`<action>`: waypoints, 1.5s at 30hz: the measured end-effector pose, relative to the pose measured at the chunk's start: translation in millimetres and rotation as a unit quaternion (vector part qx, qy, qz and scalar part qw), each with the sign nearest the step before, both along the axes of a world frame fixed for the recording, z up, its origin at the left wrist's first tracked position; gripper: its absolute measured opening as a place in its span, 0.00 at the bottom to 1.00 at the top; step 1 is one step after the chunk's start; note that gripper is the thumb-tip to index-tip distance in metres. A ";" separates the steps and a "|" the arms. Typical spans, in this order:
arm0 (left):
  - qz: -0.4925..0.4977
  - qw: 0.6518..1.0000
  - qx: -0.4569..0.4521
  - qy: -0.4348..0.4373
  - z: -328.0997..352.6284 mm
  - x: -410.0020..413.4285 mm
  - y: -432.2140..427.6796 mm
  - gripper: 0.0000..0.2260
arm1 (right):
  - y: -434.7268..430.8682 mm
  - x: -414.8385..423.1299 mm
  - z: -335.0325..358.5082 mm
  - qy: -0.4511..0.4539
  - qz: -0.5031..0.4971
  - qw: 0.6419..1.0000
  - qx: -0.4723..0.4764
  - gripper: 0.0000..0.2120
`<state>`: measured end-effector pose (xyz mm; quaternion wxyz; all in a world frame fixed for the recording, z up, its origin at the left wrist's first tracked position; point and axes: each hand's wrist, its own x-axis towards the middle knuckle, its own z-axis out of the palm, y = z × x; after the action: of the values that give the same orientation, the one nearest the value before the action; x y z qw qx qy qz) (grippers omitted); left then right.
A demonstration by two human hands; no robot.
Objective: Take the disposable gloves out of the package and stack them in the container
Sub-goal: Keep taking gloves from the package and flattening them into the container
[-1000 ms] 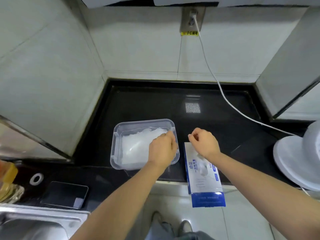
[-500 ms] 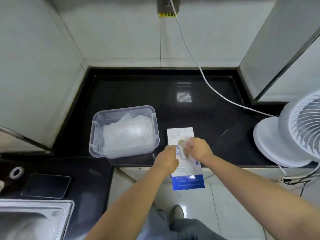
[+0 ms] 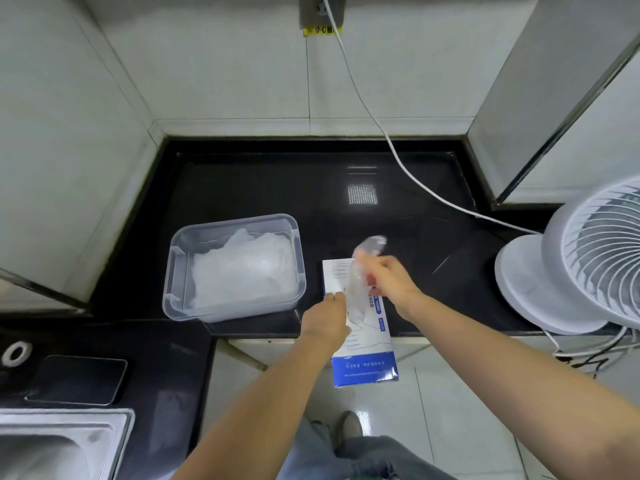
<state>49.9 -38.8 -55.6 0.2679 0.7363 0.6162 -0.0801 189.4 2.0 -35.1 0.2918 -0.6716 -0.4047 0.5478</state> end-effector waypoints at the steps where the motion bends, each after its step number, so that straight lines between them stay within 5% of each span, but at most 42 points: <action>1: 0.003 1.000 -0.001 -0.001 0.3 0.1 -0.2 0.23 | -2.6 0.4 -1.9 -0.028 0.043 0.998 -0.037 0.14; 4: 0.008 1.000 0.001 -0.007 0.2 0.9 -0.7 0.23 | -3.0 2.0 -7.9 -0.043 0.073 0.996 -0.032 0.10; 10: 0.004 1.000 -0.006 -0.008 -2.8 1.1 -0.1 0.23 | 10.3 10.0 17.7 0.130 -0.054 0.987 0.083 0.11; 15: 0.079 0.992 -0.028 -0.098 6.6 -2.9 15.0 0.12 | 10.1 14.8 28.5 0.201 -0.060 0.975 0.070 0.05; 17: 0.222 0.947 -0.075 -0.221 18.1 -3.6 28.4 0.13 | 11.3 15.2 30.7 0.240 -0.076 0.967 0.040 0.06; 19: 0.361 0.843 -0.138 -0.375 35.4 -4.1 37.0 0.16 | 13.5 15.6 33.8 0.268 -0.083 0.960 0.010 0.10; 22: 0.428 0.708 -0.192 -0.528 64.1 -14.6 42.6 0.30 | 17.0 11.2 43.2 0.282 -0.074 0.956 0.012 0.19; 25: 0.408 0.684 -0.200 -0.570 80.0 -34.7 46.5 0.44 | 20.4 -1.3 52.8 0.281 -0.039 0.959 0.025 0.21; 30: 0.445 0.610 -0.185 -0.630 90.6 -86.9 58.4 0.46 | 25.6 -28.9 68.7 0.238 0.083 0.966 0.063 0.12; 35: 0.336 0.718 -0.247 -0.557 96.1 -127.6 57.6 0.22 | 35.9 -59.0 72.0 0.149 0.158 0.973 0.080 0.15; 39: 0.407 0.794 -0.061 -0.447 90.7 -132.4 61.4 0.09 | 45.8 -83.0 64.1 0.197 0.198 0.960 0.014 0.19; 41: 0.419 0.810 0.019 -0.410 89.3 -139.0 62.7 0.10 | 48.9 -89.4 59.4 0.210 0.241 0.947 -0.015 0.20; 45: 0.412 0.821 0.100 -0.382 78.4 -162.2 62.6 0.07 | 58.3 -95.8 57.1 0.183 0.235 0.954 -0.038 0.05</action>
<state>-112.3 23.8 22.8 0.4148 0.4079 0.7151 0.3876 93.6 60.3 22.0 0.1981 -0.4565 -0.4694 0.7294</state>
